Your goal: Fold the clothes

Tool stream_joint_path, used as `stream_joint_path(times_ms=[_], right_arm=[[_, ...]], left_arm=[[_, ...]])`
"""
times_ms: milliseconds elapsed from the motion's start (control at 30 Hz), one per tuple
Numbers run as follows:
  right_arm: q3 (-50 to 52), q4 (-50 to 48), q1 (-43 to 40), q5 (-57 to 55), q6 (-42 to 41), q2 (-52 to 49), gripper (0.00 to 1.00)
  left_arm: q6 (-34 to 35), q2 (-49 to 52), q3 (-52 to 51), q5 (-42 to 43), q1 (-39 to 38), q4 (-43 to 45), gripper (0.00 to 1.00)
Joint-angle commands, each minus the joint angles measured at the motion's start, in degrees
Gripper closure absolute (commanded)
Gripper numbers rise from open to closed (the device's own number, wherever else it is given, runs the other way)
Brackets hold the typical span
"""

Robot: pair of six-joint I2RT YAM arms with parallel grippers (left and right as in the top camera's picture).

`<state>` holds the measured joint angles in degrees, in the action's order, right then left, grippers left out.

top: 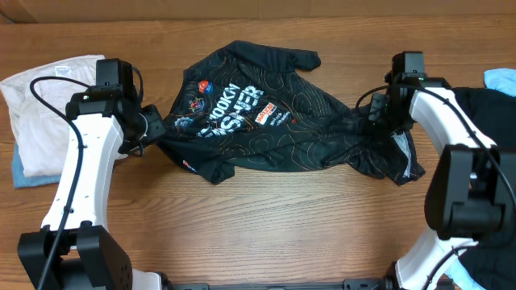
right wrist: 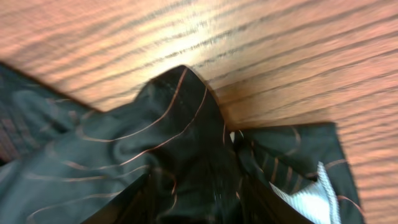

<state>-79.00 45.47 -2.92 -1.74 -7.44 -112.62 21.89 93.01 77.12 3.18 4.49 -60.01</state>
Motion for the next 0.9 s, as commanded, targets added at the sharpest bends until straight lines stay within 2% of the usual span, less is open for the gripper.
stream_joint_path(times_ms=[0,400,500,600,733,867], right_arm=[[0.24,-1.05,-0.22,-0.55,0.35,-2.25,0.51],[0.24,-1.75,-0.33,-1.20,0.35,-3.48,0.54],[0.24,-1.66,-0.33,-1.20,0.28,-3.45,0.68],[0.02,-1.68,-0.33,-1.51,-0.11,-3.32,0.73],[-0.61,-1.14,-0.33,-2.32,-0.33,-2.56,0.96],[-0.61,-1.14,-0.33,-2.38,-0.33,-1.01,0.96]], left_arm=[[-1.31,-0.02,0.22,-0.17,-0.39,0.17,0.95],[-1.31,-0.02,0.22,-0.15,-0.39,0.26,0.95],[-1.31,-0.02,0.22,-0.15,-0.39,0.28,0.95],[-1.31,-0.02,0.22,-0.15,-0.39,0.24,0.95],[-1.31,-0.02,0.22,-0.15,-0.39,0.28,0.95],[-1.31,-0.02,0.22,-0.15,-0.39,0.28,0.95]])
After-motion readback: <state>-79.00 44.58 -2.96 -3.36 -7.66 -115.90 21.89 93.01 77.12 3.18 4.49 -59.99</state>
